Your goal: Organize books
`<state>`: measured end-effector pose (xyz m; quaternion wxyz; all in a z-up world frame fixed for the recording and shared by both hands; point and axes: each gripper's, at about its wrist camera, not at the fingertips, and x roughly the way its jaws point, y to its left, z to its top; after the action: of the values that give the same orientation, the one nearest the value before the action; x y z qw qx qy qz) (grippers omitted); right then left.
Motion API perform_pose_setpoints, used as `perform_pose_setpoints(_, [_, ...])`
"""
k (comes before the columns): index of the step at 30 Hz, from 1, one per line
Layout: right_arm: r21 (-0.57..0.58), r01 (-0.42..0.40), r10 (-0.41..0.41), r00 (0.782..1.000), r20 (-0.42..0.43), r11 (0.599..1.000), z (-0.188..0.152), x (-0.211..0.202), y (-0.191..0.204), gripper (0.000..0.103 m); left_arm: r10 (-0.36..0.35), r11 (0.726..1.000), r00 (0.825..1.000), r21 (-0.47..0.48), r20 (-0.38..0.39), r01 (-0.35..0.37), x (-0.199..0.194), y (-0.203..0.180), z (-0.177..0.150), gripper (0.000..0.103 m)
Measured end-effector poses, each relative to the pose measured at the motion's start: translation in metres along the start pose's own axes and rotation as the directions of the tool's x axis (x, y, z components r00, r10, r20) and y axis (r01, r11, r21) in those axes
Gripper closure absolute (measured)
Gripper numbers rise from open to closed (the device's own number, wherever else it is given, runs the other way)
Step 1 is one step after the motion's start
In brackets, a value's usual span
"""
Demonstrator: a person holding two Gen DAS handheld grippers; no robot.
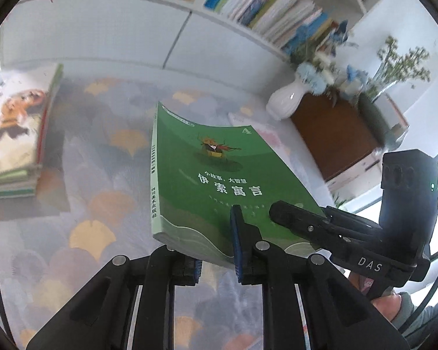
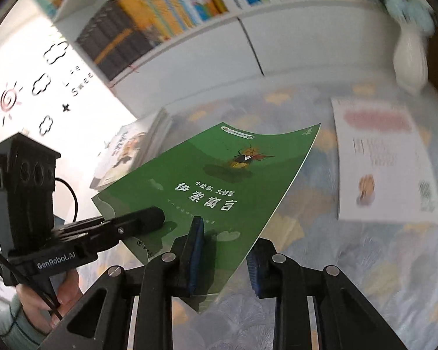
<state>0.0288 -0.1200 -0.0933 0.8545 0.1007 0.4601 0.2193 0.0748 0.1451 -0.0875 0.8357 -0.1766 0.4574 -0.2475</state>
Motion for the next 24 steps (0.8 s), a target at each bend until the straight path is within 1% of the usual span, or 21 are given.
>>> perform_pose_setpoints(2, [-0.057, 0.007, -0.006, 1.0, 0.027, 0.998, 0.008, -0.008, 0.017, 0.077, -0.004, 1.0, 0.999, -0.029, 0.051, 0.006, -0.024, 0.008, 0.009, 0.089])
perform_pose_setpoints(3, [-0.077, 0.004, -0.001, 0.999, 0.037, 0.997, 0.013, -0.01, 0.022, 0.077, 0.005, 0.999, 0.997, -0.032, 0.075, -0.002, -0.034, 0.012, 0.013, 0.089])
perform_pose_setpoints(5, [-0.125, -0.018, 0.024, 0.998, 0.052, 0.992, 0.024, -0.01, 0.041, 0.077, 0.034, 0.999, 0.993, -0.035, 0.114, -0.031, -0.052, 0.021, 0.02, 0.089])
perform_pose_setpoints(7, [-0.17, -0.052, 0.063, 0.996, 0.057, 0.984, 0.037, -0.004, 0.061, 0.077, 0.085, 0.996, 0.983, -0.054, 0.16, -0.077, -0.075, 0.039, 0.028, 0.089])
perform_pose_setpoints(11, [-0.231, -0.131, 0.145, 0.989, 0.042, 0.964, 0.062, 0.026, 0.101, 0.077, 0.15, 0.986, 0.969, -0.108, 0.196, -0.13, -0.101, 0.08, 0.04, 0.089])
perform_pose_setpoints(13, [-0.253, -0.163, 0.175, 0.984, 0.026, 0.954, 0.071, 0.048, 0.122, 0.077, 0.2, 0.975, 0.959, -0.138, 0.203, -0.174, -0.11, 0.105, 0.044, 0.089])
perform_pose_setpoints(16, [-0.245, -0.209, 0.212, 0.977, -0.015, 0.947, 0.081, 0.087, 0.147, 0.077, 0.281, 0.953, 0.938, -0.173, 0.202, -0.248, -0.111, 0.135, 0.047, 0.089])
perform_pose_setpoints(17, [-0.243, -0.216, 0.216, 0.976, -0.028, 0.946, 0.083, 0.1, 0.152, 0.077, 0.3, 0.946, 0.932, -0.194, 0.203, -0.262, -0.11, 0.147, 0.047, 0.089])
perform_pose_setpoints(20, [-0.263, -0.223, 0.214, 0.975, -0.064, 0.939, 0.091, 0.139, 0.169, 0.077, 0.324, 0.93, 0.924, -0.249, 0.203, -0.271, -0.102, 0.172, 0.05, 0.089])
perform_pose_setpoints(24, [-0.302, -0.222, 0.198, 0.974, -0.107, 0.927, 0.099, 0.179, 0.183, 0.076, 0.346, 0.915, 0.918, -0.285, 0.194, -0.284, -0.094, 0.201, 0.055, 0.089])
